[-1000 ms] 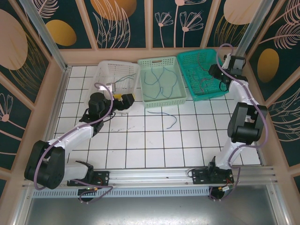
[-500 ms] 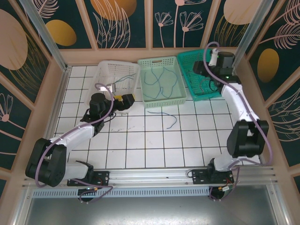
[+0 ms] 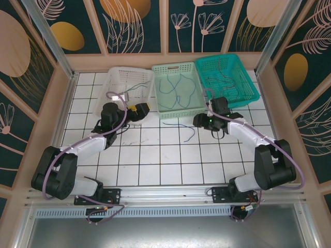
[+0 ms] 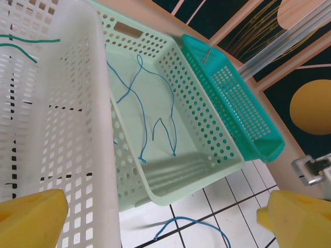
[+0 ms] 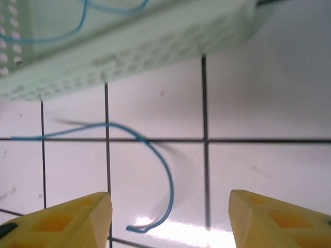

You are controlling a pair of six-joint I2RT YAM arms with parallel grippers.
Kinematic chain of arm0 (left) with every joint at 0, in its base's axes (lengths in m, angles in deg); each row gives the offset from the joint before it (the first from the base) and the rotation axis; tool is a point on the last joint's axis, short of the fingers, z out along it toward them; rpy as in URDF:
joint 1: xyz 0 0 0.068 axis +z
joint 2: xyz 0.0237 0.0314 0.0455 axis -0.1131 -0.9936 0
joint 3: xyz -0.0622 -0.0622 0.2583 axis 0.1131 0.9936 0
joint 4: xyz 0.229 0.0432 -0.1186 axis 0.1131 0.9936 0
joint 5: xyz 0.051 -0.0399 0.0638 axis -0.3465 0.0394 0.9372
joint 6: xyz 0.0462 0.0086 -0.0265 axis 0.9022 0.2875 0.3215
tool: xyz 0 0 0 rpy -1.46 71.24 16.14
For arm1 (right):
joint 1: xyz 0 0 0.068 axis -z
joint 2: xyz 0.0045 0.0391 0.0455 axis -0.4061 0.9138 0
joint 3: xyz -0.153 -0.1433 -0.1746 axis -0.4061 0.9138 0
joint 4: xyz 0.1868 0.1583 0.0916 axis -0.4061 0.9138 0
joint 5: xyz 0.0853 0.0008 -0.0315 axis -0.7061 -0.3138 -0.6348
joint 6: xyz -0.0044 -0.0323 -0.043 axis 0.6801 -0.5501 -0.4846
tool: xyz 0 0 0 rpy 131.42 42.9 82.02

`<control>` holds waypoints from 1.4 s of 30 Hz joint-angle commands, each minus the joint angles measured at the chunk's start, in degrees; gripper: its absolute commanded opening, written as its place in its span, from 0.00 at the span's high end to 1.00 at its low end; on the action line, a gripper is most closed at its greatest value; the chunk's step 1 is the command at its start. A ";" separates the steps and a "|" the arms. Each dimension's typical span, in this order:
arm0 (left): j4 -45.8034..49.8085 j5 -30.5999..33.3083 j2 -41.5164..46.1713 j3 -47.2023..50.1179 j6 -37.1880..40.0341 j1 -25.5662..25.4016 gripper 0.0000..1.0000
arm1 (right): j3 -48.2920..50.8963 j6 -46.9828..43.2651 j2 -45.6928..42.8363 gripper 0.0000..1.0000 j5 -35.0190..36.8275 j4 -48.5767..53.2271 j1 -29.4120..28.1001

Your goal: Untangle the cables

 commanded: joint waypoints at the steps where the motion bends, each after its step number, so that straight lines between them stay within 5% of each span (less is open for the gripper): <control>1: -2.90 1.81 1.24 0.96 -0.42 -0.47 0.01 | 2.27 4.84 0.35 0.40 -0.54 -1.83 -1.56; 22: -2.10 2.54 1.78 1.59 -0.02 -0.56 0.01 | 1.50 7.76 12.83 0.52 6.43 -4.92 -8.82; 33: -2.19 2.55 2.35 2.21 -0.14 -0.56 0.01 | 2.74 7.29 9.10 0.98 12.06 -3.12 -9.29; 42: -1.49 3.70 5.14 2.74 1.62 -2.17 0.01 | 4.46 2.77 -2.13 1.00 6.76 -7.02 -9.21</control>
